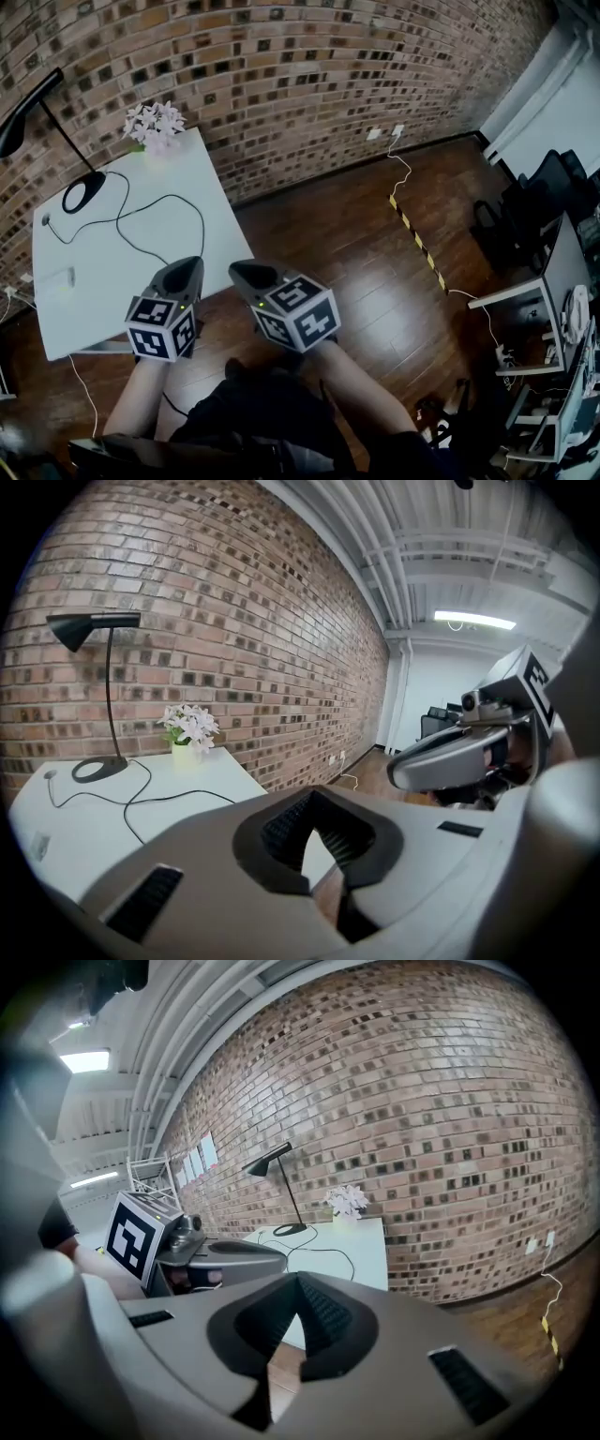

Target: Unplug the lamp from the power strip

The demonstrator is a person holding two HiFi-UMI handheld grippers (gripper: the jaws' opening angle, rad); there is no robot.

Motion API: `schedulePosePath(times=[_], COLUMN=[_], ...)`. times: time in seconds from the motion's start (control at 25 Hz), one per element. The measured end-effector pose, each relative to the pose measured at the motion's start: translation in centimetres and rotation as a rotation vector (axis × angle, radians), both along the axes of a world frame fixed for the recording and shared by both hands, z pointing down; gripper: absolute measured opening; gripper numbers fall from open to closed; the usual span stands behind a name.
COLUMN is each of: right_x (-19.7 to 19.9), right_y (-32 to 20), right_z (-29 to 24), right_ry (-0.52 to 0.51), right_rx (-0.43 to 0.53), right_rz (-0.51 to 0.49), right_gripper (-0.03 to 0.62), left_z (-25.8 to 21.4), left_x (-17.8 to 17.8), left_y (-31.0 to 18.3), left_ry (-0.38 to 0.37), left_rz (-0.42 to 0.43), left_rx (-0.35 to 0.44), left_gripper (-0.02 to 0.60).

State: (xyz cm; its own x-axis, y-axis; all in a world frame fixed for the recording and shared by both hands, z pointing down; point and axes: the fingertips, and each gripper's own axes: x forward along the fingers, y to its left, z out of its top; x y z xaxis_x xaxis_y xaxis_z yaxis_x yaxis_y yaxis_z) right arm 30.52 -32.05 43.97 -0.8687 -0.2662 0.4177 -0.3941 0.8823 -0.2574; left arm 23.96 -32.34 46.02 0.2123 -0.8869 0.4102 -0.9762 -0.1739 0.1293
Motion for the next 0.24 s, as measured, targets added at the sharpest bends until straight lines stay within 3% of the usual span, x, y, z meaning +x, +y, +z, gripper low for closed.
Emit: schedulePosePath(times=[0.24], right_x=[-0.7], right_y=[-0.5], right_z=[0.6], right_ry=[-0.012], right_rx=[0.013], right_rz=[-0.015], right_gripper=[-0.002], left_z=[0.7], left_x=[-1.4], left_y=[0.6], left_ry=[0.033], left_rz=[-0.059], left_rx=[-0.006], left_gripper=[0.002])
